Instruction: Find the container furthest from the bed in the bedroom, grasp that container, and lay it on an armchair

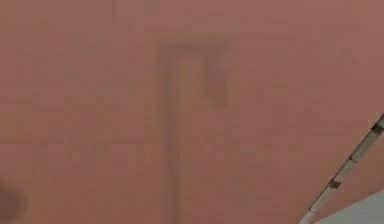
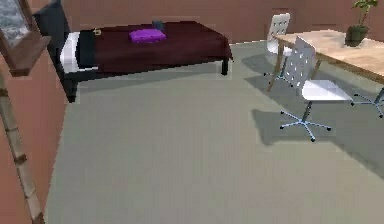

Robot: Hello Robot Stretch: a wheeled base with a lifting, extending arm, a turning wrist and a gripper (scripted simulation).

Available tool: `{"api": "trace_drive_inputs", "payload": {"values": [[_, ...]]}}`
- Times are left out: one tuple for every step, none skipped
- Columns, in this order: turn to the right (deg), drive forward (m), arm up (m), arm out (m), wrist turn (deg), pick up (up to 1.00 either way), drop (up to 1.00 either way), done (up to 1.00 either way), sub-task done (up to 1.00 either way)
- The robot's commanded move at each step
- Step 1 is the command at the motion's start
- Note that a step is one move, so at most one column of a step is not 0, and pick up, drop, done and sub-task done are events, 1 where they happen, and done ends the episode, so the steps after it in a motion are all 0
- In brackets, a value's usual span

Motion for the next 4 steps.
{"api": "trace_drive_inputs", "payload": {"values": [[-45.0, 0.00, 0.00, 0.00, 0.0, 0.00, 0.00, 0.00, 0.00], [-45.0, 0.00, 0.00, 0.00, 0.0, 0.00, 0.00, 0.00, 0.00], [-45.0, 0.00, 0.00, 0.00, 0.0, 0.00, 0.00, 0.00, 0.00], [-39.0, 0.00, 0.00, 0.00, 0.0, 0.00, 0.00, 0.00, 0.00]]}}
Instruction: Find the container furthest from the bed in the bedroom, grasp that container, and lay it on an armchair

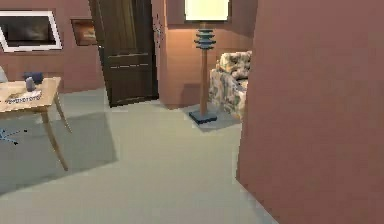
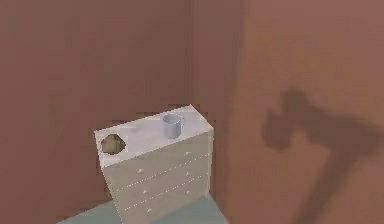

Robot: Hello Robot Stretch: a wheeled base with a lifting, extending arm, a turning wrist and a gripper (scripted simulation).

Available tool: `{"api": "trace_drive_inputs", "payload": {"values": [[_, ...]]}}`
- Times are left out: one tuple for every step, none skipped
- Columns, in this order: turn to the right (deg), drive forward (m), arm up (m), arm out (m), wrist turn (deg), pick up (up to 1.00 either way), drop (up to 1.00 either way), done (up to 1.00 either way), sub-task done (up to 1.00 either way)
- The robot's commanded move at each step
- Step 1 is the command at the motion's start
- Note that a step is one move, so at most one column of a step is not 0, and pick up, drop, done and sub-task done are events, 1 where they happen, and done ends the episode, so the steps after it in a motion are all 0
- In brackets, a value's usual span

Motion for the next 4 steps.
{"api": "trace_drive_inputs", "payload": {"values": [[45.0, 0.00, 0.00, 0.00, 0.0, 0.00, 0.00, 0.00, 0.00], [45.0, 0.00, 0.00, 0.00, 0.0, 0.00, 0.00, 0.00, 0.00], [30.0, 0.00, 0.00, 0.00, 0.0, 0.00, 0.00, 0.00, 0.00], [0.0, 0.40, 0.00, 0.00, 0.0, 0.00, 0.00, 0.00, 0.00]]}}
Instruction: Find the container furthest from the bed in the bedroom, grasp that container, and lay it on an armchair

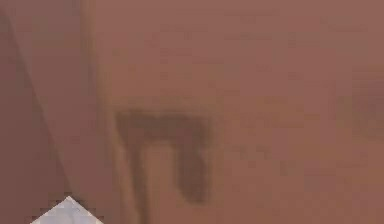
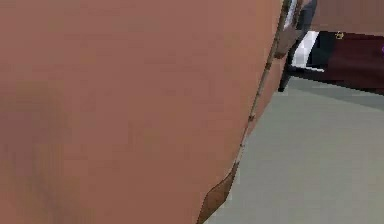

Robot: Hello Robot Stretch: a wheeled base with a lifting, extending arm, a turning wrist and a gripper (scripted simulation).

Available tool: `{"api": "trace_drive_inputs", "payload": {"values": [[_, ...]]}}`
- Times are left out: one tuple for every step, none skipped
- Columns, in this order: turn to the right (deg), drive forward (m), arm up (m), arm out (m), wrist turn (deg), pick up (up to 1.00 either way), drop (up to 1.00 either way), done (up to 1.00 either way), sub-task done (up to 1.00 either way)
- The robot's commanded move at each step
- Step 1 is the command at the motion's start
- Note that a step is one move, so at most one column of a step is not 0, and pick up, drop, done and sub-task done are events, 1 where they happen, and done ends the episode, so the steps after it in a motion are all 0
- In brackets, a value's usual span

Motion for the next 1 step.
{"api": "trace_drive_inputs", "payload": {"values": [[-45.0, 0.00, 0.00, 0.00, 0.0, 0.00, 0.00, 0.00, 0.00]]}}
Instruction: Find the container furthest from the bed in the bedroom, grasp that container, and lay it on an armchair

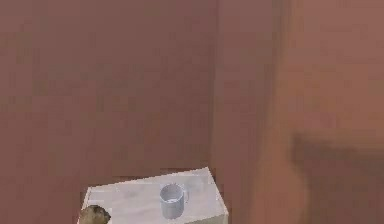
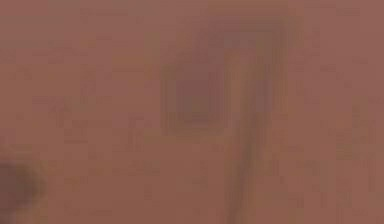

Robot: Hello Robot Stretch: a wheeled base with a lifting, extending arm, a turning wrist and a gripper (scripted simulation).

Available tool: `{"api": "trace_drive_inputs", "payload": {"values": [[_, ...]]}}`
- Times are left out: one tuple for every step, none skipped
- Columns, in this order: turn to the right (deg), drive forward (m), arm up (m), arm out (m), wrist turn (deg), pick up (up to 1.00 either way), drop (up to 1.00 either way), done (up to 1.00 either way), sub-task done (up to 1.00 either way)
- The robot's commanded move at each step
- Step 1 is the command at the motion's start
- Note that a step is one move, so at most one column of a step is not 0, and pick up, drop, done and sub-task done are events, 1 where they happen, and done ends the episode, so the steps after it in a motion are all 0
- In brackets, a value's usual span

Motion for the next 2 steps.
{"api": "trace_drive_inputs", "payload": {"values": [[-45.0, 0.00, 0.00, 0.00, 0.0, 0.00, 0.00, 0.00, 0.00], [-45.0, 0.00, 0.00, 0.00, 0.0, 0.00, 0.00, 0.00, 0.00]]}}
